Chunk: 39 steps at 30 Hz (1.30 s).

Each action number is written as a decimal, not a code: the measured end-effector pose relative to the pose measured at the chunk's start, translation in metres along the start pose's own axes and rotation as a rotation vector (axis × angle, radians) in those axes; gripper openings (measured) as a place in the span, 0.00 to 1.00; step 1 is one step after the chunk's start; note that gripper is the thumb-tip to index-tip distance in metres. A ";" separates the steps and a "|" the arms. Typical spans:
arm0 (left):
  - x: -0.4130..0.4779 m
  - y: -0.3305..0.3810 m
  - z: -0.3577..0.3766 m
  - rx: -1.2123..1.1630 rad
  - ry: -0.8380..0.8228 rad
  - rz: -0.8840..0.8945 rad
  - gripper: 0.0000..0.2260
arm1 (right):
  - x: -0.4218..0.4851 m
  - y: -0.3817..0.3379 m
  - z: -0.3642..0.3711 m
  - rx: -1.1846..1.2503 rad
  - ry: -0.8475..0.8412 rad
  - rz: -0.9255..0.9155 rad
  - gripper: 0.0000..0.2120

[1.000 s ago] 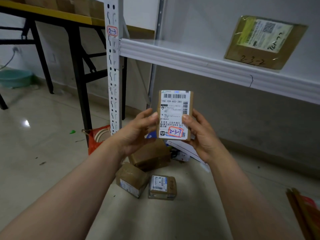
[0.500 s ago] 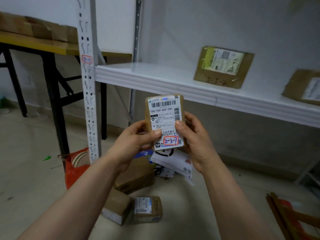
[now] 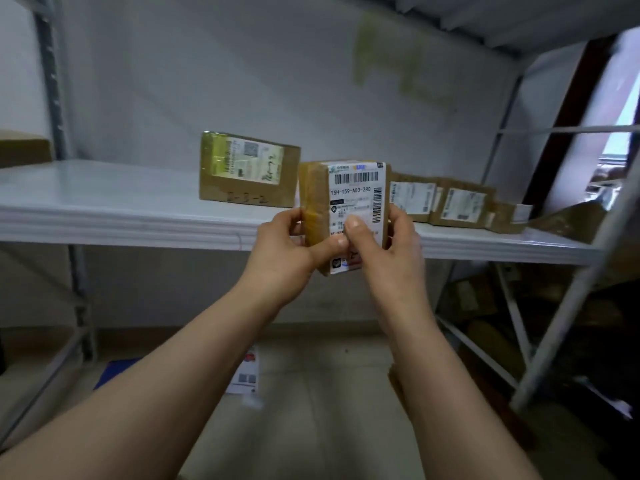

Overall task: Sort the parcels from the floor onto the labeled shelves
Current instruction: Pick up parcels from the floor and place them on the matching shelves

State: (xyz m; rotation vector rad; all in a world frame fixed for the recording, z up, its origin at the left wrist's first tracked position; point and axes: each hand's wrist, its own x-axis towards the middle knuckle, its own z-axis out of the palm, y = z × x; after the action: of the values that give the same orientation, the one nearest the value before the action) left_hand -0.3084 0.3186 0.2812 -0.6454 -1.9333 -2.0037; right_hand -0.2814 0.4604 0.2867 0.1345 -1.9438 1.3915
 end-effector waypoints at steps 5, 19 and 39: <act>0.037 0.003 0.052 0.144 -0.059 0.043 0.33 | 0.026 0.010 -0.041 -0.011 -0.002 0.122 0.56; 0.131 -0.038 0.218 0.401 -0.393 0.199 0.39 | 0.159 0.114 -0.163 -0.255 0.321 0.153 0.57; 0.234 -0.097 0.344 0.853 -0.436 0.189 0.08 | 0.298 0.259 -0.325 -0.476 0.627 0.323 0.54</act>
State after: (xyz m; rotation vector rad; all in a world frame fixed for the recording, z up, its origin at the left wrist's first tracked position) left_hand -0.5166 0.6900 0.3151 -0.9995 -2.5586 -0.8060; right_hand -0.4601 0.9388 0.3137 -0.7766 -1.7265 0.9512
